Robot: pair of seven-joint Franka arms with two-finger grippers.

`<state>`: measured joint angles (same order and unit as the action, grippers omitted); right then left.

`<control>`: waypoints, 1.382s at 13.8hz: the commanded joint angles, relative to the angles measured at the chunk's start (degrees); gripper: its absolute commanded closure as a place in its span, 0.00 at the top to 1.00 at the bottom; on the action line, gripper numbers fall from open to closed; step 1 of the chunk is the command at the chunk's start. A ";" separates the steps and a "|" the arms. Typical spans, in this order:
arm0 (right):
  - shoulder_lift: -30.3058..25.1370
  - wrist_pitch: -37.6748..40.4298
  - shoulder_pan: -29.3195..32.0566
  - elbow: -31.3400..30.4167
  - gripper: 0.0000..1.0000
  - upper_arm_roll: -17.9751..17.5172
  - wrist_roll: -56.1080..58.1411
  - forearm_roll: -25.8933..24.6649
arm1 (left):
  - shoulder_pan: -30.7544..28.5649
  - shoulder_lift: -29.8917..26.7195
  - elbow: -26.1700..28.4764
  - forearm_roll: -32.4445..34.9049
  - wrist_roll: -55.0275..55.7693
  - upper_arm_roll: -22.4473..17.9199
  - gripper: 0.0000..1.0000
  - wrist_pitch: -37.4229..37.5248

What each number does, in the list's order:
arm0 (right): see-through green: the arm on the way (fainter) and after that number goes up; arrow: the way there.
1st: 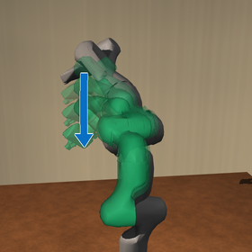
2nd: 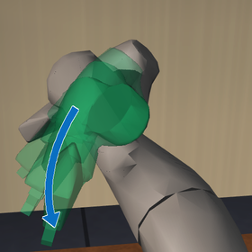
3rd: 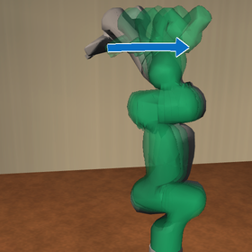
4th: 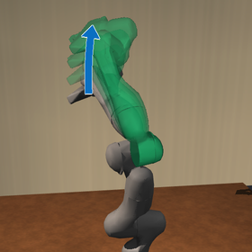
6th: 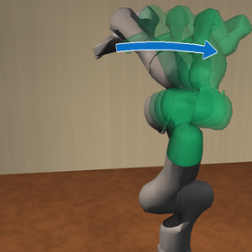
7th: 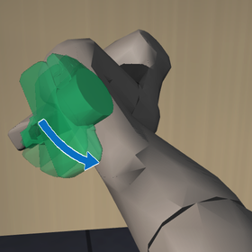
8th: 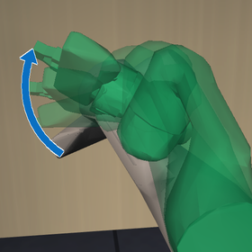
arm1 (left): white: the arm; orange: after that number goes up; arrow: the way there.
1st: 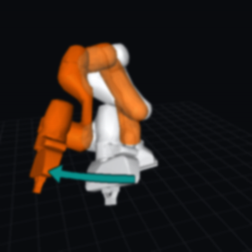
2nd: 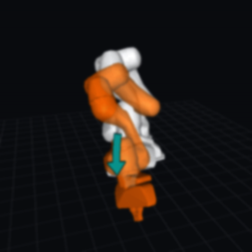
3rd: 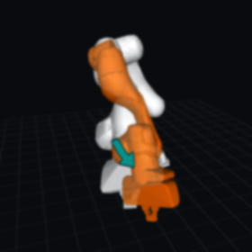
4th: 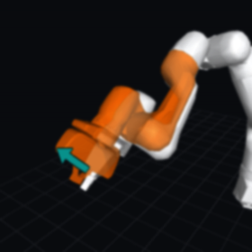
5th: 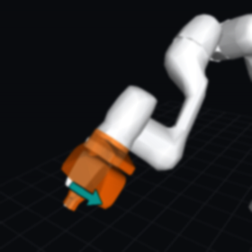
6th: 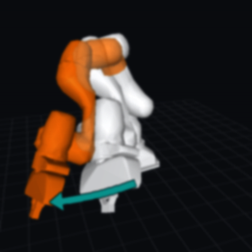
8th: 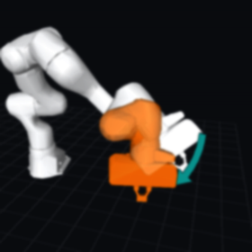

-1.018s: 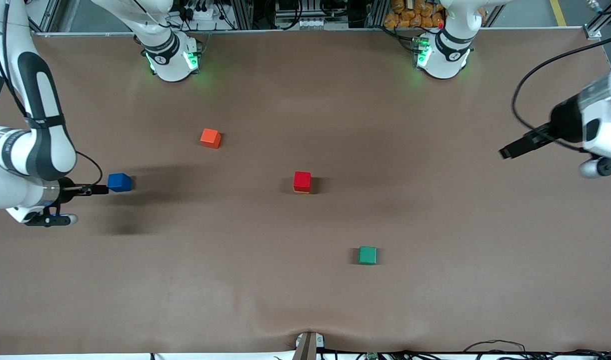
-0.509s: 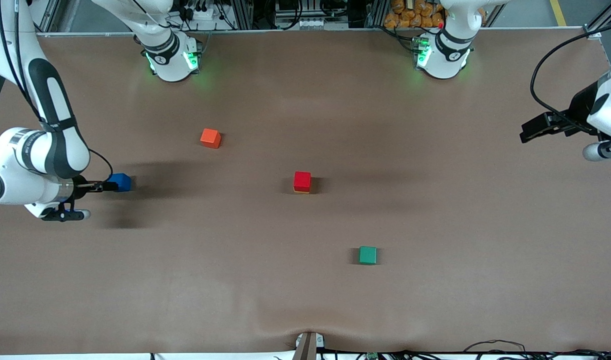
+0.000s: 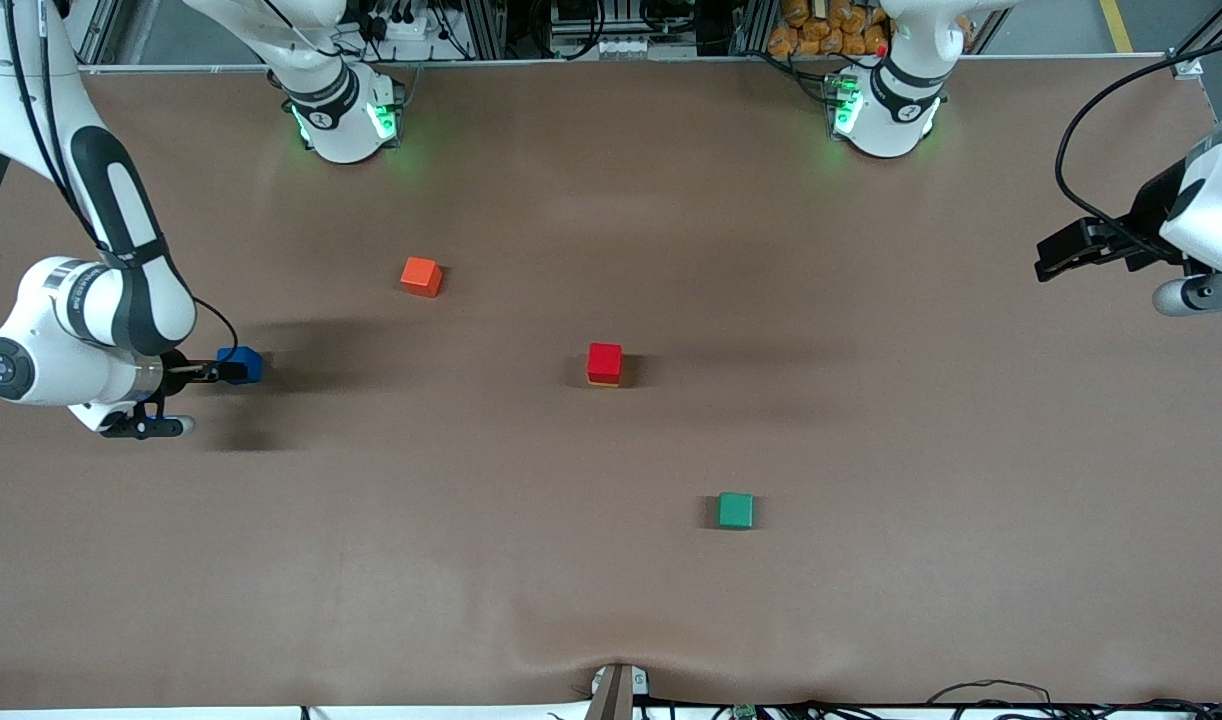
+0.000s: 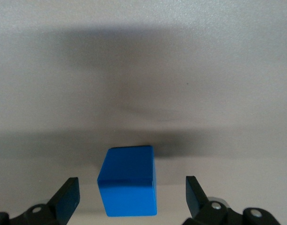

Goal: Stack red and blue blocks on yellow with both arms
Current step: 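Lower the right gripper onto the blue cube and close it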

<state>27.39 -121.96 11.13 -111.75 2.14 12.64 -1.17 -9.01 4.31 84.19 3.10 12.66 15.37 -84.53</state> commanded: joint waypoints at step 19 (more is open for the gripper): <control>0.03 -2.14 1.88 -3.04 0.00 -1.08 8.37 1.96 | 10.77 -9.50 8.10 -2.75 -0.88 -9.83 1.00 -3.18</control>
<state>27.38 -124.23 12.09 -114.57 2.02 19.77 -0.66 1.24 -1.27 87.72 1.12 12.61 6.78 -86.02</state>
